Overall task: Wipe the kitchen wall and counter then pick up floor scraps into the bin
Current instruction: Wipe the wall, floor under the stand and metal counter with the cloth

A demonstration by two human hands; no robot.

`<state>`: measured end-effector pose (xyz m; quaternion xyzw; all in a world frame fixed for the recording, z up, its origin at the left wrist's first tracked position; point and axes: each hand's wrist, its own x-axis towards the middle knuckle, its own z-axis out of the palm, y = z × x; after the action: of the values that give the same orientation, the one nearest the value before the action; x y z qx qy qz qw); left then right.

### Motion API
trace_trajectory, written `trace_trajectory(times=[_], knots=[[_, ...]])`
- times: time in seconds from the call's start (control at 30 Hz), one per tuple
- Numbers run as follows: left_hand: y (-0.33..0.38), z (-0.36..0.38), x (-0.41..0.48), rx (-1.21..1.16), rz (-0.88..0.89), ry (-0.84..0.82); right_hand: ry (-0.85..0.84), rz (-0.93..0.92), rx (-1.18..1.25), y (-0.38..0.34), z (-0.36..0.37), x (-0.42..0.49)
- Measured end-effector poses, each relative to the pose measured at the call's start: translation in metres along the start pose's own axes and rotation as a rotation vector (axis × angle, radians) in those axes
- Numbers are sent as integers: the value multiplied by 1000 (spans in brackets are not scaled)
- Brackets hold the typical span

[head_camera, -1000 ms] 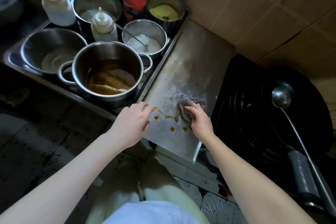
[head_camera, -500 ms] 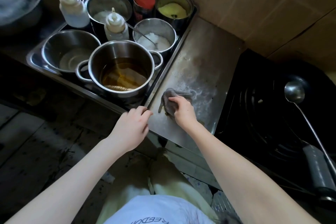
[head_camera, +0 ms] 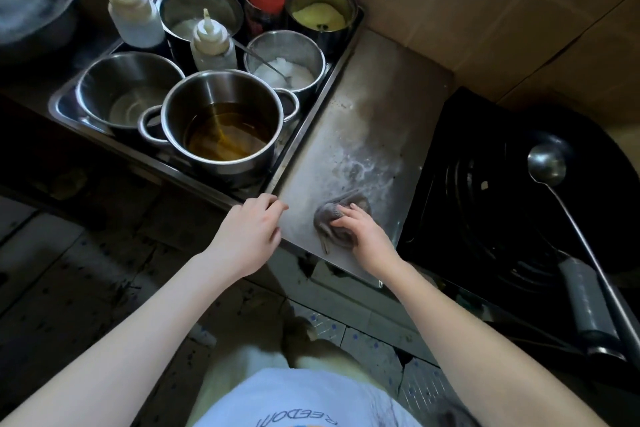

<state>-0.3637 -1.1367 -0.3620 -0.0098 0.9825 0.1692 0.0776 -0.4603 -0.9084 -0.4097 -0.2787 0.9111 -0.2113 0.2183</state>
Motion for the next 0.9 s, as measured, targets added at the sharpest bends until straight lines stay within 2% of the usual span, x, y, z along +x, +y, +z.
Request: trace_trajectory(times=[0.17,0.3,0.37,0.63,0.9], knots=[[14,1,-3,9,-12,-11,204,252,165,15,4,-26],[14,3,-13,10,-35,-9,318,409,160,2,17,-32],[13,3,-18,6,-45,-3,321,445,98,-8,26,-35],[6,4,-29,-1,-111,26,132,328,-131,-33,33,-27],[1,1,-35,-7,-140,50,-35,23,-265,-69,40,4]])
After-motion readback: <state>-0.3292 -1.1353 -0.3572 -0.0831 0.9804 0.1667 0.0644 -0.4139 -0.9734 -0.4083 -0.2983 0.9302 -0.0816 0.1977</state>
